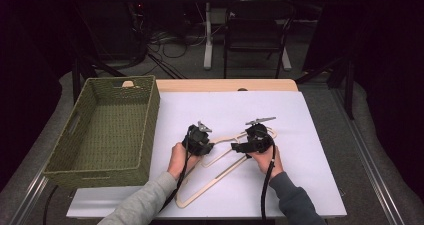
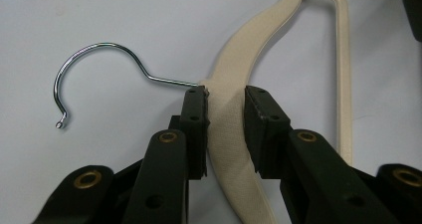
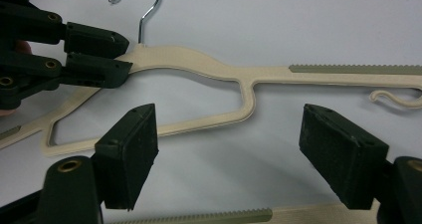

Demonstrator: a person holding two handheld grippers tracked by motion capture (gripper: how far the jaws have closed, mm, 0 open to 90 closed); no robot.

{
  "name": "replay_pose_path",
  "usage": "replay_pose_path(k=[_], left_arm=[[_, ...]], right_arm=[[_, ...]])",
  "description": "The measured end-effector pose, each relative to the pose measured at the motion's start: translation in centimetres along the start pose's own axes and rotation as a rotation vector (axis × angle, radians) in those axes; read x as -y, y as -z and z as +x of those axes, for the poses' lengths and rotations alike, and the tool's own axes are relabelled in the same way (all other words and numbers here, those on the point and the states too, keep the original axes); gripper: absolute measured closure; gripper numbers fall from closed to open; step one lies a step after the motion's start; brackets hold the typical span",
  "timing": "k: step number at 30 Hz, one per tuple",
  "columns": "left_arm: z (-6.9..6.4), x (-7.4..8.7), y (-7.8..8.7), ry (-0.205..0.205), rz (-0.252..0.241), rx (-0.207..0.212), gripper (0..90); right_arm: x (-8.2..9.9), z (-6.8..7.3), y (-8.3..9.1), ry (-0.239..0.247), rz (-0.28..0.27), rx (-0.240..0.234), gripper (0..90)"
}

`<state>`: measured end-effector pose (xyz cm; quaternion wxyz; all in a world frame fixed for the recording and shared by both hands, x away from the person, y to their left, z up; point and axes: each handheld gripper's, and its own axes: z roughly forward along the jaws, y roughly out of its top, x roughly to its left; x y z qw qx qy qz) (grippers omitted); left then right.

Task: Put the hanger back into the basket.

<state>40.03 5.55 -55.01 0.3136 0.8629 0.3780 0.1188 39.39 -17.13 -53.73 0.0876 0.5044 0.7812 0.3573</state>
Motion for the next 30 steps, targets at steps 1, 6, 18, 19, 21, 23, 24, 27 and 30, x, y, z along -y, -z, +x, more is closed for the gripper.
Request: replay_pose_path(k=[1,6,18,19,21,23,24,27,30], left_arm=[[0.0,0.0,0.2,-0.002,-0.005,0.000,72.2],[-0.5,-0.3,1.3,-0.024,-0.040,-0.010,72.4],[-1.8,-0.9,3.2,-0.111,-0.086,-0.077,72.8],[-1.9,-1.0,3.3,-0.117,-0.087,-0.081,72.8],[-2.1,-1.1,3.4,-0.125,-0.087,-0.077,72.9],[-2.3,-1.2,3.3,-0.133,-0.081,-0.073,72.8],[-2.4,-1.2,3.3,-0.132,-0.083,-0.069,72.9],[-2.5,-1.2,3.4,-0.140,-0.090,-0.070,72.9],[-2.5,-1.1,3.8,-0.135,-0.109,-0.079,72.6]], right_arm=[[0.0,0.0,0.0,-0.003,0.002,0.000,22.8],[0.0,-0.2,-0.1,-0.003,-0.002,-0.001,22.8],[-0.1,0.3,-1.1,-0.033,-0.004,-0.013,22.7],[-0.2,0.2,-1.2,-0.040,-0.003,-0.019,22.8],[-0.2,0.2,-1.4,-0.063,-0.012,-0.026,26.0],[-0.3,0.2,-1.7,-0.071,-0.013,-0.008,29.1],[-0.2,0.1,-1.8,-0.077,-0.014,-0.014,31.3],[-0.2,0.0,-2.1,-0.110,-0.033,-0.024,46.4],[-0.1,-0.1,-1.9,-0.124,-0.067,-0.035,64.7]])
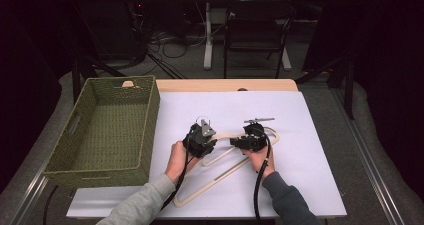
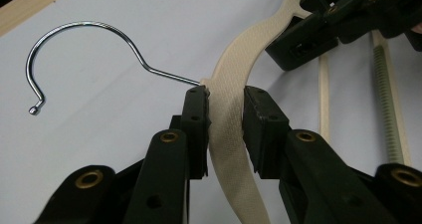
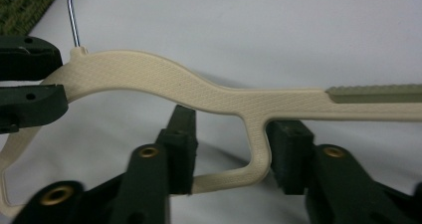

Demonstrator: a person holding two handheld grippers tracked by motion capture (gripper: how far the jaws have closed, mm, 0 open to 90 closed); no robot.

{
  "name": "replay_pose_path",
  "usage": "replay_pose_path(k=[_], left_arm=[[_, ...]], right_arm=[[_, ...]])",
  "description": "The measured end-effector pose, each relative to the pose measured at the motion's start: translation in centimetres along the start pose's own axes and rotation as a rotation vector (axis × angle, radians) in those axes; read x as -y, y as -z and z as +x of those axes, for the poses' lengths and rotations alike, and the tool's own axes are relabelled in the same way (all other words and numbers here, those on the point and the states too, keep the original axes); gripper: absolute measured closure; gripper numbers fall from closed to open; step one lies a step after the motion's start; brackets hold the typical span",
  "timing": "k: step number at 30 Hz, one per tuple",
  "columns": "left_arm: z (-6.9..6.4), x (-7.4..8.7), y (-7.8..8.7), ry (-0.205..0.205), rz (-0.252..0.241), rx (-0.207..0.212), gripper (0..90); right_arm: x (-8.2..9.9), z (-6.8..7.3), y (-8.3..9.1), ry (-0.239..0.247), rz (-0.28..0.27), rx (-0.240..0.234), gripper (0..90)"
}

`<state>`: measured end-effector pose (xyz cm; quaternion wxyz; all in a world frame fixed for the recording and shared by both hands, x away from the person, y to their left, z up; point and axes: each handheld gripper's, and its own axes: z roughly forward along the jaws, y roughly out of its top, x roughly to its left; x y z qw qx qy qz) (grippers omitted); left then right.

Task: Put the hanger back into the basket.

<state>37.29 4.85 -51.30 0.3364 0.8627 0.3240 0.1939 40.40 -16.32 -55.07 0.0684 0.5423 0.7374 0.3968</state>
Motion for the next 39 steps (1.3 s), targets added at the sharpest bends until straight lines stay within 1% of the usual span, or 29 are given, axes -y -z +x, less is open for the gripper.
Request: replay_pose_path(k=[1,4,6,8,9,10,11,12,13,14,17,18,19,22,24,25,27,28,29,32,33,35,36,38,39], left_arm=[[0.2,0.1,0.1,0.001,-0.004,0.007,72.5],[0.7,0.5,0.4,0.049,-0.017,0.033,70.7],[1.0,1.0,0.4,0.069,-0.011,0.043,62.3],[1.3,1.6,0.2,0.095,0.001,0.055,58.5],[1.5,1.8,0.1,0.113,0.005,0.076,58.8],[1.7,2.0,0.0,0.134,0.001,0.107,60.5],[1.8,2.0,0.0,0.146,-0.009,0.130,64.9],[1.9,2.0,0.1,0.150,-0.016,0.147,68.7],[1.8,1.9,0.3,0.151,-0.021,0.147,71.4],[1.9,1.7,0.5,0.158,-0.033,0.157,72.0],[2.4,1.0,1.5,0.174,-0.050,0.194,75.0],[2.5,0.6,1.8,0.178,-0.055,0.213,76.1],[2.6,0.3,2.1,0.175,-0.052,0.228,76.7],[2.5,-0.4,2.9,0.157,-0.052,0.244,78.4],[2.4,-0.7,3.4,0.155,-0.048,0.257,80.0],[2.4,-0.9,3.5,0.156,-0.048,0.267,81.3],[2.4,-1.2,3.9,0.157,-0.054,0.282,85.5],[2.4,-1.3,4.1,0.154,-0.050,0.273,85.8],[2.4,-1.5,4.2,0.139,-0.048,0.256,86.0],[2.7,-1.8,4.6,0.143,-0.043,0.257,86.0],[2.8,-1.9,4.9,0.135,-0.044,0.251,86.0],[3.3,-2.3,5.6,0.135,-0.052,0.239,86.0],[3.5,-2.5,6.0,0.136,-0.064,0.233,86.0],[4.1,-3.0,6.9,0.139,-0.079,0.230,86.0],[4.4,-3.3,7.4,0.134,-0.085,0.227,86.0]], right_arm=[[0.0,0.0,0.2,0.001,-0.013,-0.007,67.1],[-0.1,0.3,0.5,0.024,-0.037,-0.007,68.5],[-0.1,0.6,0.7,0.042,-0.057,-0.005,68.9],[-0.2,0.7,0.9,0.053,-0.071,-0.005,69.0],[-0.2,0.8,1.0,0.058,-0.074,-0.009,69.1],[-0.2,0.9,1.0,0.057,-0.078,-0.005,69.1],[-0.2,0.9,1.0,0.056,-0.077,-0.008,69.1],[-0.2,0.9,1.0,0.058,-0.076,-0.010,69.2],[-0.2,0.9,1.1,0.059,-0.082,-0.018,69.1],[-0.2,0.9,1.2,0.061,-0.085,-0.022,69.1],[-0.5,0.9,1.8,0.057,-0.097,-0.043,69.1],[-0.5,0.9,2.1,0.058,-0.102,-0.052,68.1],[-0.6,0.9,2.3,0.063,-0.102,-0.062,65.8],[-0.9,1.0,3.3,0.070,-0.129,-0.080,60.4],[-0.9,1.0,4.1,0.071,-0.144,-0.091,57.4],[-0.9,1.0,4.5,0.073,-0.147,-0.095,53.8],[-0.8,0.9,5.4,0.080,-0.162,-0.112,53.1],[-0.7,0.9,5.9,0.081,-0.169,-0.117,50.2],[-0.7,0.9,6.4,0.083,-0.176,-0.125,48.6],[-0.4,0.8,7.6,0.093,-0.202,-0.120,43.9],[-0.3,0.7,7.9,0.094,-0.205,-0.119,43.7],[-0.1,0.5,8.3,0.097,-0.208,-0.113,40.7],[0.0,0.4,8.4,0.100,-0.209,-0.111,39.3],[0.4,0.2,8.5,0.110,-0.198,-0.099,34.5],[0.5,0.2,8.6,0.122,-0.196,-0.091,32.0]])
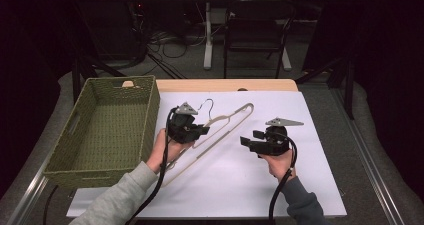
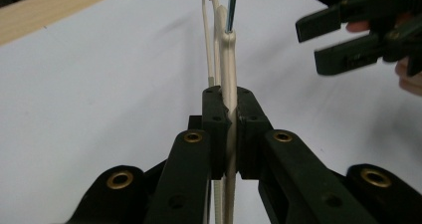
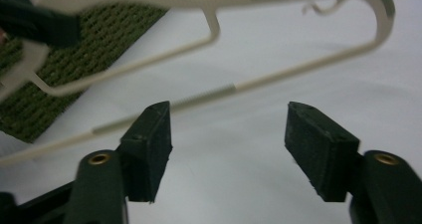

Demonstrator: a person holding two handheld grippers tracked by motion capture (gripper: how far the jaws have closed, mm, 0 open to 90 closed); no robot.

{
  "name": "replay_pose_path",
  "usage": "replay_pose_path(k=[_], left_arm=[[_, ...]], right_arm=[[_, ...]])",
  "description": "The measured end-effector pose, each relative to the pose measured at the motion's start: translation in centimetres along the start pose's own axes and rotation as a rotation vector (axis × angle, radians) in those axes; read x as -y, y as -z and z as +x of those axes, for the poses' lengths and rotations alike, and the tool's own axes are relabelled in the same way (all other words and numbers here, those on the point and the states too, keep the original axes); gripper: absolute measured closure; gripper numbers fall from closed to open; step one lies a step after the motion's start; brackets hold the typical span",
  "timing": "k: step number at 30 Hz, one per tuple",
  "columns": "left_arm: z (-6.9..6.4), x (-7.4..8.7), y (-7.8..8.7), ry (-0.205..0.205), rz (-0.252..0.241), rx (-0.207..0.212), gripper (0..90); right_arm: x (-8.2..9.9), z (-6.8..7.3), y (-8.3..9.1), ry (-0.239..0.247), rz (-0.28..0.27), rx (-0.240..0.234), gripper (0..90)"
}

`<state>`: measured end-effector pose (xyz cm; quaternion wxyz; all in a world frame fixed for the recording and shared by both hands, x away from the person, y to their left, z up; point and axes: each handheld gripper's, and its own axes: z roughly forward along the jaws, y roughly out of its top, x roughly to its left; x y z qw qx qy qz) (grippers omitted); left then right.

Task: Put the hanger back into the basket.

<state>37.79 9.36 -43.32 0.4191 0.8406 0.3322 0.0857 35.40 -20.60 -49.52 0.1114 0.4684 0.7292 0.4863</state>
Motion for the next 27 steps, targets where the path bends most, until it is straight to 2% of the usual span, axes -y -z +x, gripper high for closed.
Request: replay_pose_path(k=[5,10,12,13,14,17,19,27], left_arm=[[0.7,-1.6,2.4,-0.007,-0.037,-0.022,86.0],[1.5,-3.1,4.8,-0.013,-0.063,-0.036,86.0],[1.7,-3.6,5.7,-0.028,-0.065,-0.049,86.0],[1.7,-3.6,5.7,-0.028,-0.065,-0.049,86.0],[2.0,-4.2,6.8,-0.041,-0.071,-0.069,86.0],[2.3,-4.5,7.5,-0.048,-0.073,-0.081,86.0],[3.0,-5.0,8.9,-0.057,-0.081,-0.112,86.0],[5.2,-5.6,12.4,-0.067,-0.104,-0.182,86.0]], right_arm=[[0.3,-0.1,0.1,0.044,0.030,0.025,20.2],[0.8,-0.2,0.0,0.073,0.070,0.020,13.2],[1.1,-0.2,0.0,0.087,0.080,0.020,9.9],[1.1,-0.2,0.0,0.091,0.082,0.020,9.6],[1.2,-0.2,0.1,0.100,0.083,0.026,8.3],[1.4,-0.4,0.3,0.108,0.080,0.033,7.2],[1.6,-0.6,0.5,0.107,0.076,0.040,6.4],[2.2,-1.3,0.9,0.111,0.084,0.073,2.8]])
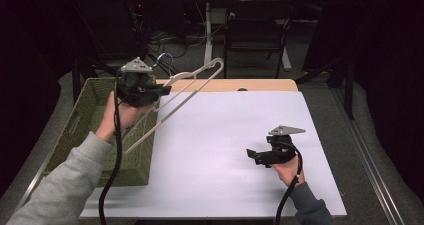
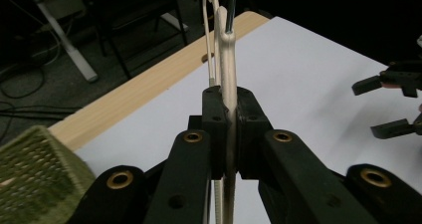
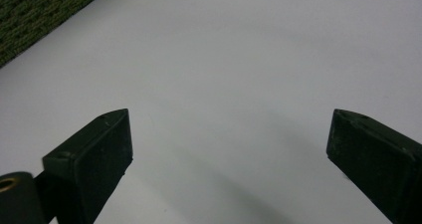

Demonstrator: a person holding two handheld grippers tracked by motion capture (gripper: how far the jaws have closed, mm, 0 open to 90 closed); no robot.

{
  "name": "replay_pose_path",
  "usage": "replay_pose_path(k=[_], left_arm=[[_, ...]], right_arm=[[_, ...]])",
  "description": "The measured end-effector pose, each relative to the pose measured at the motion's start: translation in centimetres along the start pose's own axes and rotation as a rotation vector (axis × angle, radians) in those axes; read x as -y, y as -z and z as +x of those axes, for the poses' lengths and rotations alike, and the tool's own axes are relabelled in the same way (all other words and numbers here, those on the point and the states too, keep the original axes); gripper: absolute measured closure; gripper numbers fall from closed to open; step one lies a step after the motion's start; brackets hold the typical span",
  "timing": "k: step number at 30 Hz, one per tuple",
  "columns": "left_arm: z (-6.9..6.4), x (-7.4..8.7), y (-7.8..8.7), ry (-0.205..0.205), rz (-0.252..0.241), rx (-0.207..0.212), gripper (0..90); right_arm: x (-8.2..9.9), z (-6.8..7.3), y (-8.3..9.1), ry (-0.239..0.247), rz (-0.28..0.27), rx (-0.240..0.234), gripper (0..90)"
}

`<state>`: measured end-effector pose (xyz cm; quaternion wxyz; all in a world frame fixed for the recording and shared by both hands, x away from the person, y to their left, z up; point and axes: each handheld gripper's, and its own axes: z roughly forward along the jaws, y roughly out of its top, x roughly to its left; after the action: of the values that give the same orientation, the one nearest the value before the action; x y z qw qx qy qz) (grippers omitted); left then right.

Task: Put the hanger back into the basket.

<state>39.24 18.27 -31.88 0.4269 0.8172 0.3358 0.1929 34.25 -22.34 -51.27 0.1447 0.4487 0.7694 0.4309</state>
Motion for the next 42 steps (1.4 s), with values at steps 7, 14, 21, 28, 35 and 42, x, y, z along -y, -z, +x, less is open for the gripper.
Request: replay_pose_path(k=[7,14,21,28,35,42], left_arm=[[2.5,0.3,2.4,-0.011,0.002,-0.065,86.0],[5.7,2.4,5.0,-0.006,0.026,-0.162,86.0],[8.3,5.1,6.5,0.006,0.070,-0.231,85.9],[9.7,7.5,7.1,0.009,0.124,-0.262,86.0],[10.3,9.4,7.0,-0.028,0.142,-0.244,85.9],[11.5,11.0,6.7,-0.018,0.153,-0.230,85.9]], right_arm=[[0.4,-0.3,0.1,0.028,0.012,0.024,0.2],[0.4,-0.5,0.1,0.020,0.013,0.043,0.3],[0.5,-0.6,0.0,0.022,0.014,0.046,0.2],[0.4,-0.8,-0.1,0.016,0.015,0.053,0.2],[0.4,-0.9,-0.1,0.008,0.018,0.054,0.3],[0.5,-0.9,-0.1,0.004,0.020,0.056,0.4]])
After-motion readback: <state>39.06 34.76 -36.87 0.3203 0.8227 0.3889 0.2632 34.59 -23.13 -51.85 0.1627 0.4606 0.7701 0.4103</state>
